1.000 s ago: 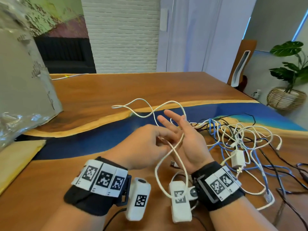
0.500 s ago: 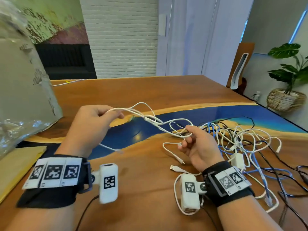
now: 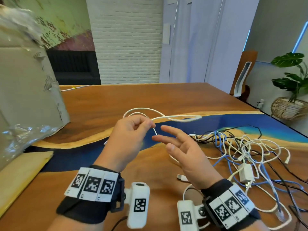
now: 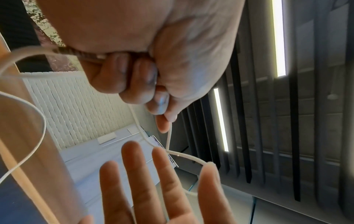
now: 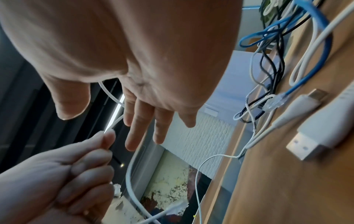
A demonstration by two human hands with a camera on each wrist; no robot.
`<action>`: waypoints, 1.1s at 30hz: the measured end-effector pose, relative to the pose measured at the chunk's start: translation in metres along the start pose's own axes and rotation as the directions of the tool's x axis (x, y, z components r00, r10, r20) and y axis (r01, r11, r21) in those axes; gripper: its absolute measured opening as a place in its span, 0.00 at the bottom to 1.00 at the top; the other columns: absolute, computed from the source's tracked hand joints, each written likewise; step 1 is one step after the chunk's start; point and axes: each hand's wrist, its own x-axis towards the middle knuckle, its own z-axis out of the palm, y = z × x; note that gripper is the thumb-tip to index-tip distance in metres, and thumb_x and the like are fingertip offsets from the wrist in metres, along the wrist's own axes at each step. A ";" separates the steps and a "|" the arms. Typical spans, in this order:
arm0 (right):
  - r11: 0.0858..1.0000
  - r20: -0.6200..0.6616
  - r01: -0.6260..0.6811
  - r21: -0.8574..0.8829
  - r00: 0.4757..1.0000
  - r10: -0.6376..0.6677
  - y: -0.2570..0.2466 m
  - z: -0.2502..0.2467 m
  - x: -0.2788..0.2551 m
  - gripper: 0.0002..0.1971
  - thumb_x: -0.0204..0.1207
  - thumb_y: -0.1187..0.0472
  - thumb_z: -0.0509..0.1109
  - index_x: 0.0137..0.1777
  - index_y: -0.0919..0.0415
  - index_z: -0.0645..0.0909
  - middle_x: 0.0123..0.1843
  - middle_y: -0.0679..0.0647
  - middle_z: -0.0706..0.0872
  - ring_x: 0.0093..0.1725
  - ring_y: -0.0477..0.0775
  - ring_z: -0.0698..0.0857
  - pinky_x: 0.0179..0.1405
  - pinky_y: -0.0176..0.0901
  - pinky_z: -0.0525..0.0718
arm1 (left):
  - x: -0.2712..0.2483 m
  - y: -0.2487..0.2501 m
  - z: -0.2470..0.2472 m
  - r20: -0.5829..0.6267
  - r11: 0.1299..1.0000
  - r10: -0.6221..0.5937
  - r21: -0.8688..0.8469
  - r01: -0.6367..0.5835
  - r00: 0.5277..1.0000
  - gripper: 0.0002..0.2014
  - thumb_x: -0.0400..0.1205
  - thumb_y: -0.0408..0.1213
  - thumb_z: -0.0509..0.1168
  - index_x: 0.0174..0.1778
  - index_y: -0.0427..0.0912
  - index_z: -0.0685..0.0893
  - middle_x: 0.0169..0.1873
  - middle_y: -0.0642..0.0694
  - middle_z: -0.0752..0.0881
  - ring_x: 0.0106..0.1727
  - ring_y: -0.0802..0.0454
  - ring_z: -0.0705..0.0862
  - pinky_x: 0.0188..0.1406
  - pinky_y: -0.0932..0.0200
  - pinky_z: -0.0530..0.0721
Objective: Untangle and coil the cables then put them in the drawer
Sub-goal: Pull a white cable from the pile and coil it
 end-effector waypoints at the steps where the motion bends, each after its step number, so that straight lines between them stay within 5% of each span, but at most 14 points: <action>1: 1.000 -0.040 0.015 0.001 0.999 -0.015 0.002 0.004 0.000 0.24 0.78 0.57 0.73 0.74 0.52 0.78 0.62 0.53 0.92 0.61 0.44 0.88 0.57 0.35 0.82 | 0.000 0.000 0.000 0.005 1.000 -0.002 -0.004 0.002 1.000 0.13 0.89 0.41 0.65 0.42 0.46 0.91 0.21 0.55 0.74 0.28 0.53 0.69 0.30 0.57 0.70; 5: 0.996 -0.375 0.086 0.016 0.924 -0.074 0.007 0.015 0.005 0.21 0.67 0.50 0.83 0.53 0.58 0.81 0.46 0.57 0.84 0.49 0.55 0.87 0.55 0.56 0.87 | -0.002 0.004 -0.001 0.050 0.998 -0.008 -0.059 0.011 0.999 0.10 0.88 0.38 0.67 0.43 0.45 0.92 0.24 0.47 0.82 0.26 0.54 0.73 0.27 0.65 0.74; 7: 0.994 -0.444 0.109 0.026 0.892 -0.086 0.009 0.014 0.007 0.25 0.64 0.47 0.83 0.53 0.61 0.79 0.46 0.58 0.85 0.50 0.58 0.88 0.57 0.62 0.87 | -0.003 0.005 0.000 0.114 0.997 -0.023 -0.068 0.031 0.993 0.10 0.88 0.37 0.67 0.43 0.43 0.92 0.28 0.45 0.87 0.25 0.52 0.76 0.27 0.66 0.77; 10: 0.983 -0.450 0.138 0.118 0.890 -0.071 0.005 0.013 0.009 0.19 0.76 0.51 0.81 0.60 0.60 0.83 0.56 0.60 0.90 0.60 0.62 0.90 0.60 0.60 0.90 | -0.007 0.005 0.006 0.255 0.997 -0.058 -0.028 0.067 0.965 0.11 0.88 0.36 0.67 0.42 0.39 0.91 0.33 0.43 0.90 0.24 0.48 0.77 0.26 0.66 0.76; 12: 0.977 -0.457 0.149 0.154 0.887 -0.063 0.002 0.013 0.008 0.15 0.81 0.54 0.71 0.59 0.66 0.86 0.57 0.61 0.92 0.63 0.65 0.90 0.61 0.58 0.90 | -0.009 0.006 0.012 0.307 0.997 -0.080 0.007 0.082 0.948 0.12 0.88 0.38 0.67 0.42 0.40 0.91 0.34 0.44 0.91 0.23 0.49 0.76 0.26 0.65 0.75; 15: 0.976 -0.504 0.152 0.158 0.862 -0.053 -0.001 0.009 0.007 0.14 0.88 0.59 0.63 0.56 0.64 0.89 0.59 0.61 0.93 0.64 0.60 0.90 0.63 0.60 0.89 | -0.009 0.008 0.015 0.245 0.990 -0.086 -0.090 0.111 0.966 0.11 0.88 0.36 0.66 0.44 0.39 0.91 0.34 0.42 0.91 0.20 0.51 0.73 0.22 0.66 0.73; 20: 0.859 -0.535 0.219 0.462 0.841 0.073 -0.014 -0.011 0.009 0.15 0.93 0.63 0.53 0.59 0.64 0.83 0.65 0.63 0.90 0.70 0.59 0.88 0.68 0.60 0.85 | 0.001 0.013 -0.011 0.030 0.923 -0.122 -0.364 0.125 0.992 0.09 0.86 0.31 0.65 0.42 0.36 0.88 0.32 0.44 0.89 0.17 0.56 0.68 0.14 0.68 0.64; 23: 0.821 -0.511 0.221 0.527 0.854 0.098 -0.024 -0.023 0.009 0.15 0.93 0.64 0.50 0.61 0.62 0.80 0.47 0.62 0.91 0.55 0.58 0.93 0.66 0.60 0.86 | 0.007 0.011 -0.035 -0.090 0.916 -0.109 -0.396 0.065 0.990 0.09 0.87 0.32 0.65 0.43 0.38 0.88 0.31 0.48 0.87 0.17 0.59 0.64 0.17 0.66 0.56; 25: 0.878 -0.493 0.142 0.456 0.862 0.117 -0.032 -0.029 0.010 0.14 0.93 0.63 0.52 0.66 0.61 0.79 0.30 0.55 0.74 0.26 0.53 0.80 0.38 0.49 0.89 | 0.008 0.011 -0.047 -0.150 0.931 -0.087 -0.364 0.027 0.985 0.10 0.88 0.34 0.65 0.43 0.38 0.88 0.28 0.49 0.83 0.17 0.59 0.61 0.18 0.65 0.55; 26: 0.919 -0.492 0.086 0.385 0.861 0.126 -0.034 -0.032 0.012 0.14 0.93 0.62 0.54 0.68 0.60 0.79 0.29 0.53 0.68 0.22 0.50 0.68 0.23 0.43 0.77 | 0.008 0.013 -0.051 -0.177 0.945 -0.072 -0.326 0.011 0.982 0.10 0.88 0.35 0.65 0.43 0.39 0.88 0.26 0.49 0.80 0.18 0.58 0.61 0.17 0.65 0.56; 27: 0.954 -0.493 0.034 0.297 0.861 0.123 -0.036 -0.037 0.015 0.13 0.93 0.61 0.56 0.69 0.57 0.80 0.30 0.52 0.65 0.22 0.49 0.61 0.19 0.42 0.64 | 0.007 0.014 -0.055 -0.214 0.961 -0.053 -0.275 -0.008 0.975 0.11 0.89 0.36 0.65 0.43 0.40 0.88 0.25 0.49 0.76 0.19 0.57 0.61 0.17 0.65 0.58; 29: 0.997 -0.492 -0.034 0.069 0.869 0.063 -0.040 -0.046 0.022 0.13 0.92 0.59 0.60 0.64 0.52 0.86 0.30 0.53 0.65 0.24 0.50 0.59 0.21 0.43 0.56 | 0.006 0.017 -0.062 -0.333 0.984 0.023 -0.161 -0.080 0.943 0.12 0.89 0.37 0.65 0.40 0.43 0.89 0.24 0.50 0.71 0.23 0.56 0.63 0.18 0.67 0.64; 31: 0.955 -0.463 -0.097 -0.279 0.885 -0.045 -0.044 -0.050 0.028 0.14 0.90 0.60 0.63 0.57 0.46 0.91 0.30 0.53 0.72 0.27 0.50 0.67 0.21 0.37 0.66 | 0.005 0.017 -0.066 -0.444 0.983 0.162 -0.008 -0.184 0.881 0.12 0.88 0.38 0.67 0.39 0.46 0.89 0.21 0.55 0.70 0.24 0.57 0.65 0.19 0.65 0.67; 33: 0.838 -0.390 -0.144 -0.526 0.917 -0.087 -0.050 -0.045 0.037 0.14 0.89 0.60 0.65 0.59 0.42 0.91 0.38 0.49 0.85 0.33 0.45 0.76 0.31 0.30 0.75 | 0.005 0.016 -0.064 -0.426 0.960 0.279 0.115 -0.254 0.861 0.10 0.86 0.38 0.69 0.40 0.47 0.91 0.20 0.55 0.76 0.25 0.59 0.70 0.24 0.59 0.71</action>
